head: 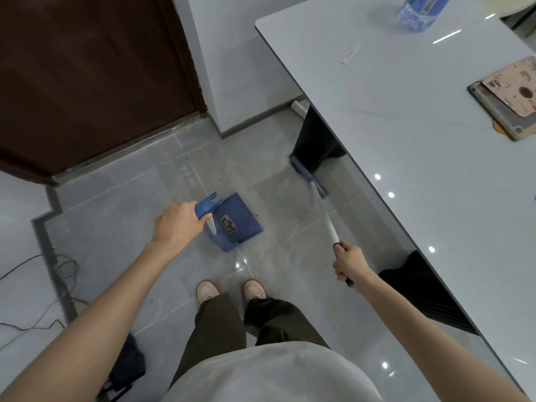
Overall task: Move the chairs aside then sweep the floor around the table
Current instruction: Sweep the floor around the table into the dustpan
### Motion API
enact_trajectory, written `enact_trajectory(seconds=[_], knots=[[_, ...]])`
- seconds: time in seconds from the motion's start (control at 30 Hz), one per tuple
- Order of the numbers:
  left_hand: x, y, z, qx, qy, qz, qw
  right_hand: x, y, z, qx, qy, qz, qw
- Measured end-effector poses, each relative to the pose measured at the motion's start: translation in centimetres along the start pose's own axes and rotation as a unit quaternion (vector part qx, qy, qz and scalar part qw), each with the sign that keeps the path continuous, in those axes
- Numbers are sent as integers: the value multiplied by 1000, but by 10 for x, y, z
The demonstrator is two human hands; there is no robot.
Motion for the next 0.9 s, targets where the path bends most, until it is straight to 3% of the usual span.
enact_trajectory(seconds=[0.17, 0.3, 0.43, 0.8, 0.9], knots=[[-2, -11, 23, 11, -37, -28, 999, 35, 11, -29, 55, -14, 50, 997], [-3, -8, 40, 17, -8, -8, 1000, 55, 1, -43, 37, -58, 61, 996], [-6, 3, 55, 34, 9, 16, 999, 45, -10, -45, 30, -39, 91, 995], [-63, -30, 116, 52, -14, -18, 998, 77, -63, 16, -54, -46, 199, 977], [-83, -38, 139, 67, -38, -3, 997, 93, -80, 52, -100, 16, 207, 973]])
Point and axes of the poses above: each hand's wrist, its own z-axis away from the middle knuckle, its own y-axis out of the back of the hand, x = y × z, the point moved 4 cm from there along -z, towards the middle knuckle, and after that the axes turned 8 degrees about x, right-handed, at the moved point
